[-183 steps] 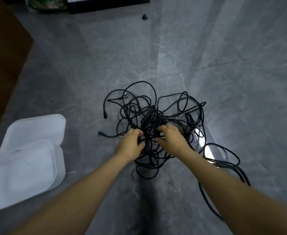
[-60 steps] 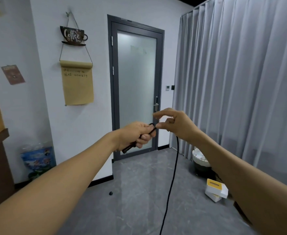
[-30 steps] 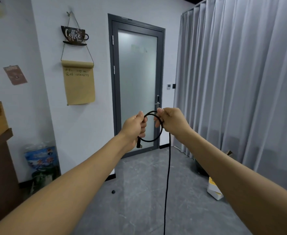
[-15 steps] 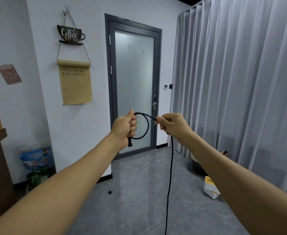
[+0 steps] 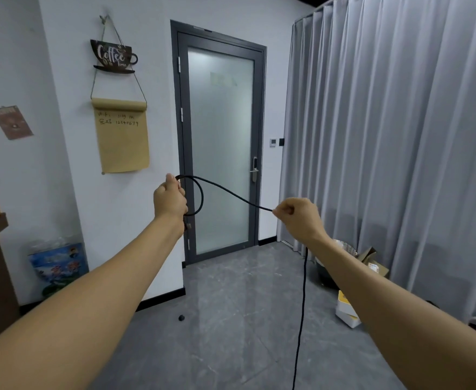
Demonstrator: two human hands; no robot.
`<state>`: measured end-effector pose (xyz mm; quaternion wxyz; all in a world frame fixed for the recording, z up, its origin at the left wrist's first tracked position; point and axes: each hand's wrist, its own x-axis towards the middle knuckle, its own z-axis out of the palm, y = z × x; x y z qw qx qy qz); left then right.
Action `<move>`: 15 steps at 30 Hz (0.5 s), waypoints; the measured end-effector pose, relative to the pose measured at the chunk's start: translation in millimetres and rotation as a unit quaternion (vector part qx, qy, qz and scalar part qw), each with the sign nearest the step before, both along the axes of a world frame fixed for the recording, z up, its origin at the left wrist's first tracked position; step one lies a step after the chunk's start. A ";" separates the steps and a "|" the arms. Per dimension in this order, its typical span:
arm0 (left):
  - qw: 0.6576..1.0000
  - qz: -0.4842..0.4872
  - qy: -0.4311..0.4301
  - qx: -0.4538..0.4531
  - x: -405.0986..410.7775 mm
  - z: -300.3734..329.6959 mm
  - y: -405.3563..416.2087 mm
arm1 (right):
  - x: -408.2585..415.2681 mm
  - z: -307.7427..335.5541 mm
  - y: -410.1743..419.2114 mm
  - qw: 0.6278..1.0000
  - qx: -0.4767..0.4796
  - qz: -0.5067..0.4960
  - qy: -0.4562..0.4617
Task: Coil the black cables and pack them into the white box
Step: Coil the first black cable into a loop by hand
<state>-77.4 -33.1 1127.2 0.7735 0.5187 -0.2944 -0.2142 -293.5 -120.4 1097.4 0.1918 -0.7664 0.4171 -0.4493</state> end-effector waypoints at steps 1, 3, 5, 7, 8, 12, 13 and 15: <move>0.999 0.009 -0.035 0.002 -2.7 0.3 -1.8 | 4.4 2.8 2.8 0.999 -0.028 -0.004 0.045; 0.993 0.024 -0.114 0.005 -8.3 1.1 -4.5 | 13.9 9.3 10.6 0.987 -0.080 -0.004 0.140; 0.984 0.024 -0.174 0.009 -14.3 1.4 -6.2 | 23.2 15.8 19.5 0.971 -0.113 0.013 0.210; 0.977 0.011 -0.213 0.017 -19.8 0.8 -7.4 | 30.4 22.2 27.5 0.955 -0.133 0.049 0.261; 0.973 0.002 -0.231 0.027 -21.8 -0.1 -7.4 | 32.9 25.7 30.8 0.949 -0.139 0.073 0.274; 0.949 -0.051 -0.306 0.056 -31.2 -5.8 -3.5 | 36.4 40.1 37.2 0.947 -0.126 0.162 0.248; 0.943 -0.063 -0.323 0.060 -33.6 -6.9 -2.5 | 36.3 43.5 38.3 0.948 -0.125 0.174 0.237; 0.933 -0.087 -0.343 0.066 -37.1 -8.6 -1.8 | 35.9 47.4 39.5 0.955 -0.118 0.189 0.196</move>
